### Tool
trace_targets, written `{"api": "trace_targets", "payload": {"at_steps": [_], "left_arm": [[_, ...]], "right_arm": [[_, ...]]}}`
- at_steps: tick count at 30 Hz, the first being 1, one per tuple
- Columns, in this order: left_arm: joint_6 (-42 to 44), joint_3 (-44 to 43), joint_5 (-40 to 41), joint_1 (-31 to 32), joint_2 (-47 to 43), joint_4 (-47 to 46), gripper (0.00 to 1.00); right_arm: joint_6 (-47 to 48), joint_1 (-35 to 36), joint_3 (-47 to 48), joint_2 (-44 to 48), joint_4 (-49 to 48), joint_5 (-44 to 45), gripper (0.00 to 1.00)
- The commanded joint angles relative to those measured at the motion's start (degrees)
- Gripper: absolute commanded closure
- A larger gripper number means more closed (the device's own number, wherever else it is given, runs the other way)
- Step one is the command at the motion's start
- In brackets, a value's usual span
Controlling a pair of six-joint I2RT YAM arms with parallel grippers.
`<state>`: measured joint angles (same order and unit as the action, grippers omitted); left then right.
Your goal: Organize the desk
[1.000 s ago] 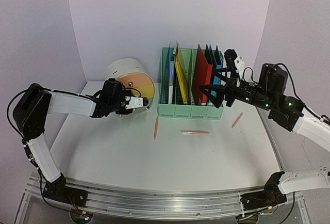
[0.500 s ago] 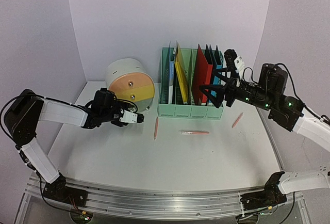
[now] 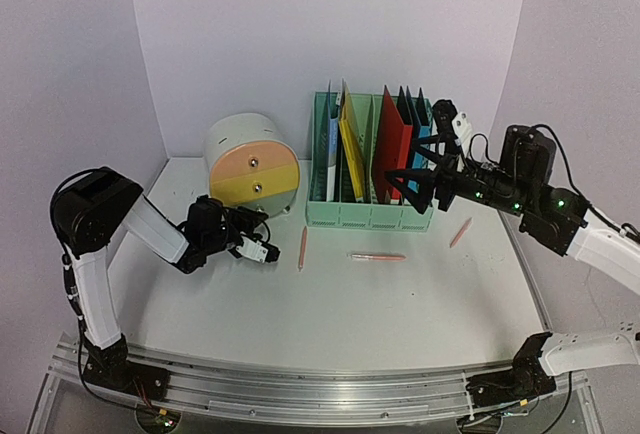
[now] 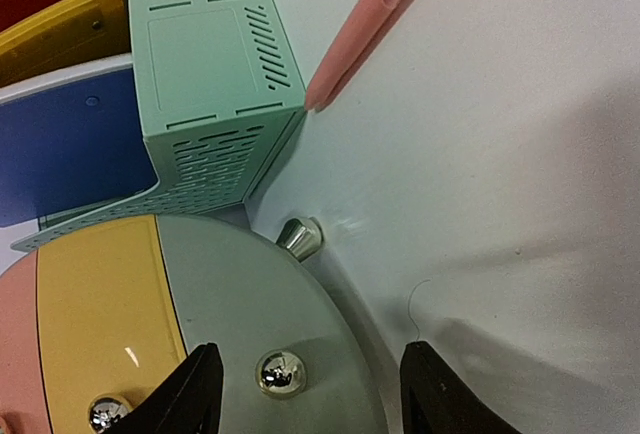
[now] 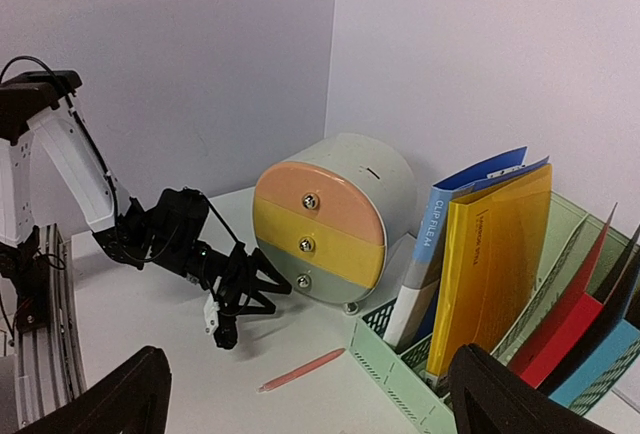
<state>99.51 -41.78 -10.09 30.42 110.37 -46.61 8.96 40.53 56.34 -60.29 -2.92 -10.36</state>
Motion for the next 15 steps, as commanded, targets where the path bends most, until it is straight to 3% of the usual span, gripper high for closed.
{"api": "trace_targets", "payload": {"at_steps": [1,7,15], "left_arm": [[3.54,-4.71,2.42,-0.87,3.21,-8.7,0.4],[4.34,-6.22,3.27,-1.24,5.62,-7.32,0.43],[4.36,-8.77,5.53,-1.77,8.27,-6.32,0.59]], "right_arm": [[0.58,0.07,1.33,0.01,-1.04,-2.05,0.02],[1.58,0.09,1.94,-0.78,-1.04,-2.37,0.02],[1.58,0.07,2.55,-0.79,-1.04,-2.79,0.02]]}}
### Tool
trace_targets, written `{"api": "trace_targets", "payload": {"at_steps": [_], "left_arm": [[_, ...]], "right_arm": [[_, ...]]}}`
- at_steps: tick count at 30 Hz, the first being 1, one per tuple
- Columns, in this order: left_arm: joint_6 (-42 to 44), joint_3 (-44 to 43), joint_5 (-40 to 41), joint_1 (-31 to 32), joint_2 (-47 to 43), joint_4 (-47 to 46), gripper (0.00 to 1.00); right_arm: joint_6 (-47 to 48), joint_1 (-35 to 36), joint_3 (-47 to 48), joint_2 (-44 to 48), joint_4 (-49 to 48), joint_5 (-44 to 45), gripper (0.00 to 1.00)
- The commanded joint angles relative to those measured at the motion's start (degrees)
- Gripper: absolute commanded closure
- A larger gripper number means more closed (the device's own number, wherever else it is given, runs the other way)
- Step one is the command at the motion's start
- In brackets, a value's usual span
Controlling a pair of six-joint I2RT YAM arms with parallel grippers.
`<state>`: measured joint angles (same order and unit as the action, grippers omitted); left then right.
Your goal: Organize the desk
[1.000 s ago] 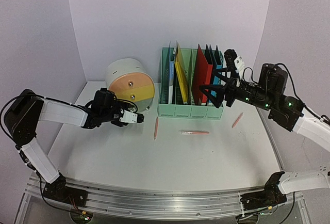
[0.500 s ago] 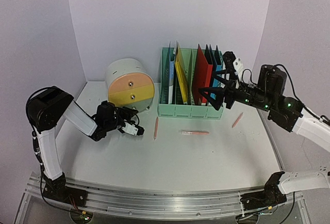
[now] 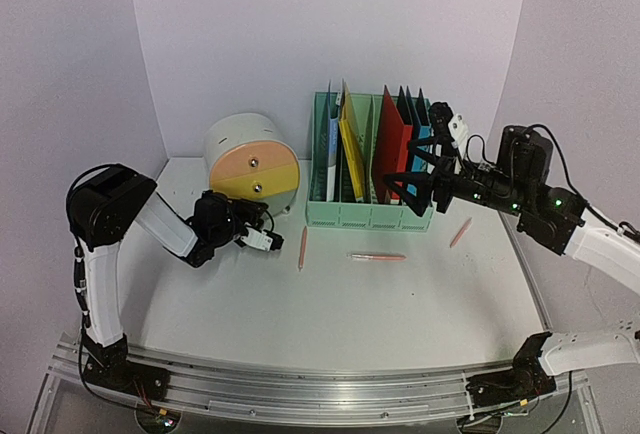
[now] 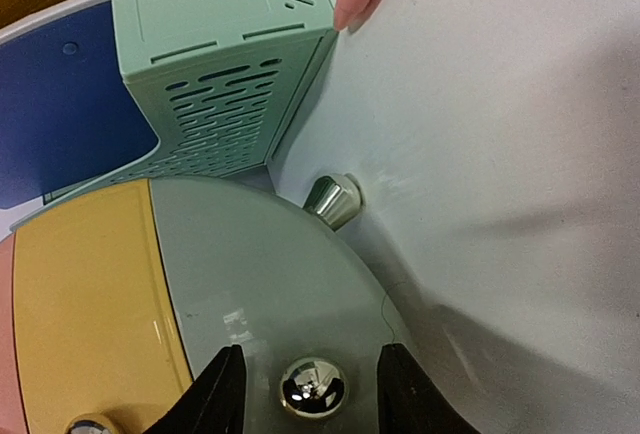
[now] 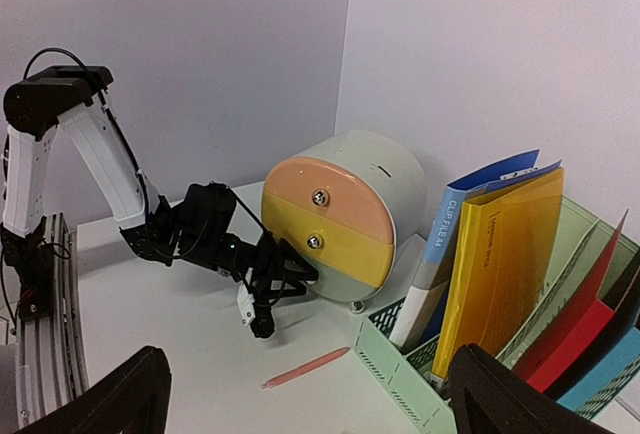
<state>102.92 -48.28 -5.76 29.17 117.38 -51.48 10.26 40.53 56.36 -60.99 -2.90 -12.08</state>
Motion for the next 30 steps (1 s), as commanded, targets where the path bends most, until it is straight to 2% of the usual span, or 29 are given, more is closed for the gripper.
{"api": "trace_targets", "payload": {"at_steps": [1,8,13,21,30], "left_arm": [[0.97,-2.56,1.41,-0.52,1.64,-1.66,0.61],[0.7,-3.64,2.46,-0.99,2.2,-1.11,0.67],[1.07,-3.78,2.18,-1.13,2.39,-0.83,0.77],[2.7,1.39,-1.07,-0.73,-1.32,-0.58,0.88],[0.53,7.39,-1.65,2.84,-6.9,2.35,0.9]], "right_arm": [[0.29,0.07,2.66,-0.04,-1.06,-1.16,0.02],[0.45,0.07,2.99,0.35,-1.15,-1.48,0.02],[0.46,0.07,3.3,0.14,-1.11,-1.53,0.02],[0.02,0.07,3.0,-0.31,-1.15,-1.67,0.02],[-0.81,0.07,3.05,-2.71,-1.23,-2.58,0.02]]}}
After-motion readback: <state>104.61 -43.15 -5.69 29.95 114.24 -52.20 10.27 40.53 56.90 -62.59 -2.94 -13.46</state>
